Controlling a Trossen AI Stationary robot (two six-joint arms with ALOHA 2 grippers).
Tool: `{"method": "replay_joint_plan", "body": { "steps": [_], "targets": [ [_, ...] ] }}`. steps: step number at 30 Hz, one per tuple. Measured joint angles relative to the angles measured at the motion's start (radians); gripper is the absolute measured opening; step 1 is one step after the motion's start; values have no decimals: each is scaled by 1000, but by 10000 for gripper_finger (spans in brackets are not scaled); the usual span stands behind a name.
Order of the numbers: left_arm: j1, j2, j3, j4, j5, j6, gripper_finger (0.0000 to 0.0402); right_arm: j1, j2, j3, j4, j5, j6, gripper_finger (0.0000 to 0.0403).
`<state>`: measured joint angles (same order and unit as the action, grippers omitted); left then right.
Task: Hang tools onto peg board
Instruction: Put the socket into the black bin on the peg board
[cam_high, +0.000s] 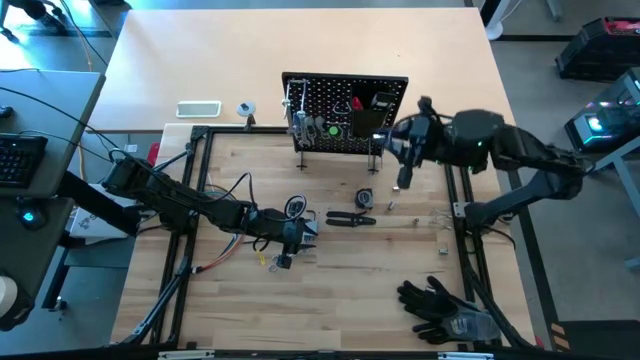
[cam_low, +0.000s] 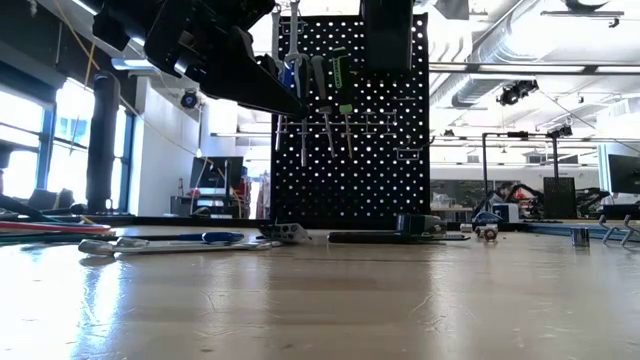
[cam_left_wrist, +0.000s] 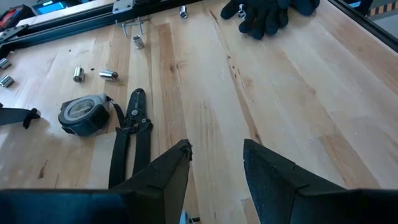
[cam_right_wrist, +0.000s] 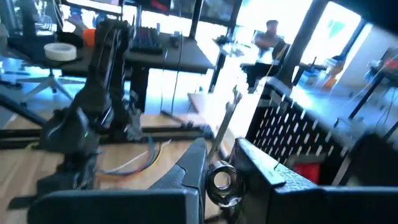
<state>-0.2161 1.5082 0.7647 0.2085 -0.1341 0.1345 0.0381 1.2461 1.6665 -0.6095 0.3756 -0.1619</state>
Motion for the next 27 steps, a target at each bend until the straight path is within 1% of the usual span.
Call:
{"method": "replay_joint_plan", "body": {
  "steps": [4, 8, 15, 20, 22, 24, 27],
  "targets": [
    [0, 0, 0, 0, 0, -3, 142, -34, 72, 140, -6, -35, -69, 50],
    [0, 0, 0, 4, -1, -3, 142, -89, 149, 287, -54, -61, -107, 50],
    [0, 0, 0, 7, 0, -2, 142, -233, 284, 513, -171, -149, -107, 50],
    [0, 0, 0, 7, -1, -2, 142, -352, 366, 667, -263, -235, -47, 50],
    [0, 0, 0, 6, 0, -2, 142, -395, 387, 691, -292, -261, -21, 50],
    [0, 0, 0, 4, -1, -2, 142, -437, 383, 668, -302, -296, 4, 50],
    [0, 0, 0, 1, -1, 0, 142, -496, 385, 661, -363, -354, 51, 50]
  ]
}}
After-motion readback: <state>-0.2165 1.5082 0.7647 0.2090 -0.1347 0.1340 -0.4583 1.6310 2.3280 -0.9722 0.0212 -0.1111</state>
